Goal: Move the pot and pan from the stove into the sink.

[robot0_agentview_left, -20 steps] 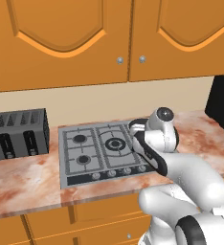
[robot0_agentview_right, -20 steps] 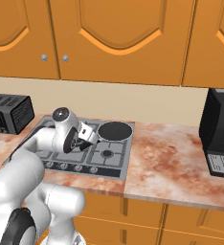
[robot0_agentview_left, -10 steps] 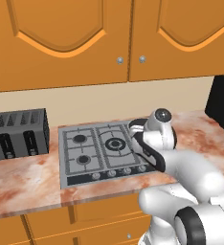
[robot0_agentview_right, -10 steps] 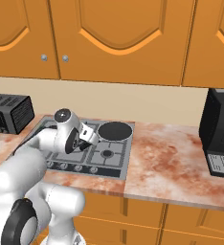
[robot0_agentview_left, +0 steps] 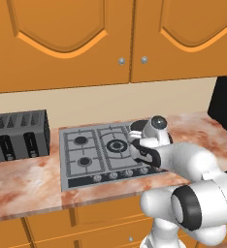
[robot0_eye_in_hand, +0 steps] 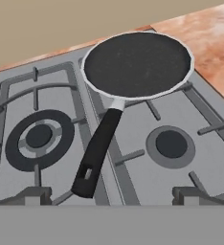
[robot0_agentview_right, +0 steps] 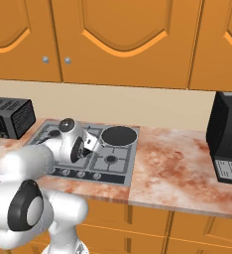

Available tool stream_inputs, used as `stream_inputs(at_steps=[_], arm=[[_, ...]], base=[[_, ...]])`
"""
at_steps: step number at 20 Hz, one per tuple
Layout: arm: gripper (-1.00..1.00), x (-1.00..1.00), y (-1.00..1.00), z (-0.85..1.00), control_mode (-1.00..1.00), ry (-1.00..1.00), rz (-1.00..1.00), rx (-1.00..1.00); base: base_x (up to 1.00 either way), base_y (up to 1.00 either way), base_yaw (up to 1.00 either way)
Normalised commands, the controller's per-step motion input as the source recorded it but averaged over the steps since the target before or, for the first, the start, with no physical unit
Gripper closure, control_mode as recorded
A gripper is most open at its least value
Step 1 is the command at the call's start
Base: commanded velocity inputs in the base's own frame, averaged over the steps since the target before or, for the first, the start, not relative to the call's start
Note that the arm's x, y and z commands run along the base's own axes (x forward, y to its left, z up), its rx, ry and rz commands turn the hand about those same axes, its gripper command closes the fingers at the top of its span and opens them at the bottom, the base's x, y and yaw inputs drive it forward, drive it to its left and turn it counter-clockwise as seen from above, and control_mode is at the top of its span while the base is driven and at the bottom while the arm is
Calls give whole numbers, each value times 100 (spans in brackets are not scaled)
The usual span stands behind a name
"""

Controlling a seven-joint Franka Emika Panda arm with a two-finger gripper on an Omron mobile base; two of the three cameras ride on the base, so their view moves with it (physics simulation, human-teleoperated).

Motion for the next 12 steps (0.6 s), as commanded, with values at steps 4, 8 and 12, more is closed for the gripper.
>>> stream_inputs(at_steps=[4, 8, 12], arm=[[-100, 26, 0, -29, -100, 0, -2, 0], [-100, 25, 0, -25, -100, 0, -2, 0], [-100, 28, 0, -25, -100, 0, -2, 0]], base=[[0, 0, 0], [0, 0, 0], [0, 0, 0]])
